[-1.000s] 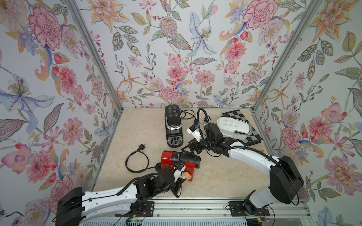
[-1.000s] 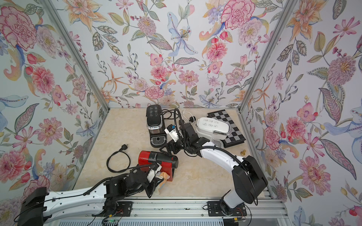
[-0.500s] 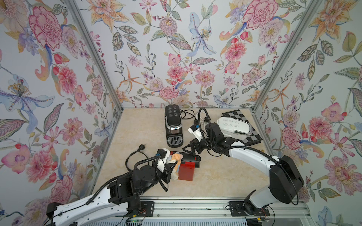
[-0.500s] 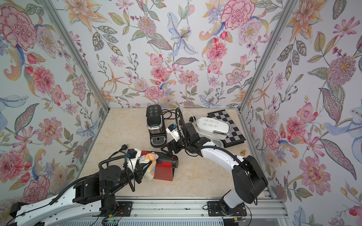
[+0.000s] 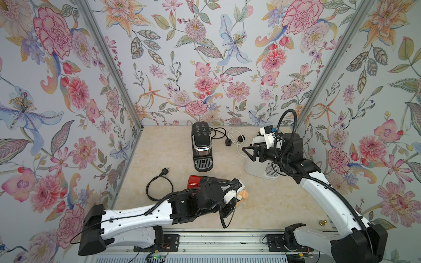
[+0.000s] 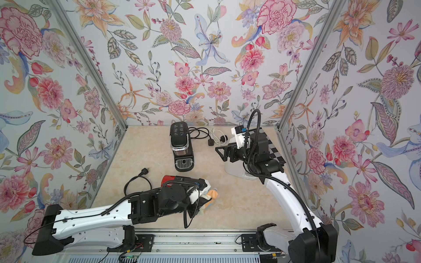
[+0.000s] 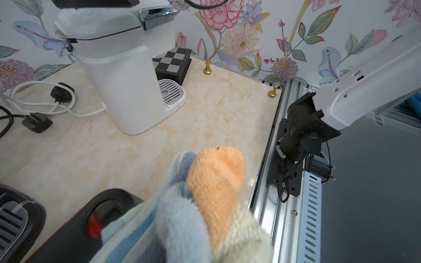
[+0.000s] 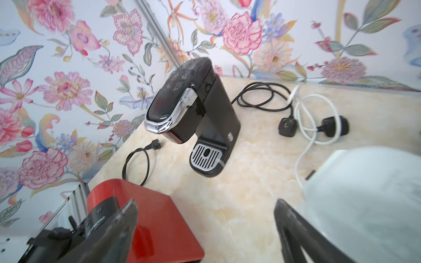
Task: Wipe the surface of a coffee machine
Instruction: Move the coffee machine to the center of the board, then place the cleaning item at the center of the board.
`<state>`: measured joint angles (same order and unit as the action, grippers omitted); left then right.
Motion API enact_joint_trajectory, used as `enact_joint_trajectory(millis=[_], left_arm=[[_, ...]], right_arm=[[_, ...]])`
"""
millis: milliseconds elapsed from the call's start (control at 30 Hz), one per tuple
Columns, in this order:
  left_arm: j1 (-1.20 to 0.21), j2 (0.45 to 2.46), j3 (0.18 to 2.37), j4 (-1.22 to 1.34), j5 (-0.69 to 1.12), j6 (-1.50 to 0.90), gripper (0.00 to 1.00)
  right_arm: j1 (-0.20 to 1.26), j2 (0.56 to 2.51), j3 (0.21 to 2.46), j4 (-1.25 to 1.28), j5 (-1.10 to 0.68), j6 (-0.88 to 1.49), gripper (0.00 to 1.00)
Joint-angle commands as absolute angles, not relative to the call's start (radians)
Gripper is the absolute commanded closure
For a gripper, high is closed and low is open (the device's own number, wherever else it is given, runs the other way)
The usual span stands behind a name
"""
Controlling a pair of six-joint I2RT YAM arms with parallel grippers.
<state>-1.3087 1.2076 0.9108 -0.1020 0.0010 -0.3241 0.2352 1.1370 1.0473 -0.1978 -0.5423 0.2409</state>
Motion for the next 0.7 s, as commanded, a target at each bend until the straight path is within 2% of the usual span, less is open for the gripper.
enact_joint_trajectory(millis=[0, 333, 500, 533, 567, 633, 667], left_arm=[[-1.32, 1.309, 0.957, 0.0, 0.066, -0.268, 1.0], [-1.296, 1.758, 1.217, -0.101, 0.003, -0.198, 1.0], [-1.285, 1.86, 1.288, -0.139, 0.0, -0.193, 1.0], [-1.284, 1.865, 1.292, -0.143, 0.0, -0.195, 0.93], [-1.284, 1.864, 1.29, -0.14, -0.002, -0.198, 0.77], [-1.281, 1.845, 1.275, -0.128, -0.001, -0.203, 0.51], [-1.278, 1.831, 1.264, -0.121, 0.001, -0.205, 0.43]], right_arm=[[0.14, 1.081, 1.007, -0.25, -0.578, 0.296, 0.05], [0.037, 0.965, 0.931, -0.25, -0.598, 0.322, 0.05], [0.009, 0.938, 0.899, -0.252, -0.611, 0.325, 0.05], [0.006, 0.936, 0.897, -0.253, -0.612, 0.321, 0.05], [0.007, 0.936, 0.896, -0.252, -0.616, 0.317, 0.05], [0.008, 0.941, 0.897, -0.252, -0.619, 0.312, 0.05], [0.011, 0.947, 0.896, -0.252, -0.618, 0.309, 0.05]])
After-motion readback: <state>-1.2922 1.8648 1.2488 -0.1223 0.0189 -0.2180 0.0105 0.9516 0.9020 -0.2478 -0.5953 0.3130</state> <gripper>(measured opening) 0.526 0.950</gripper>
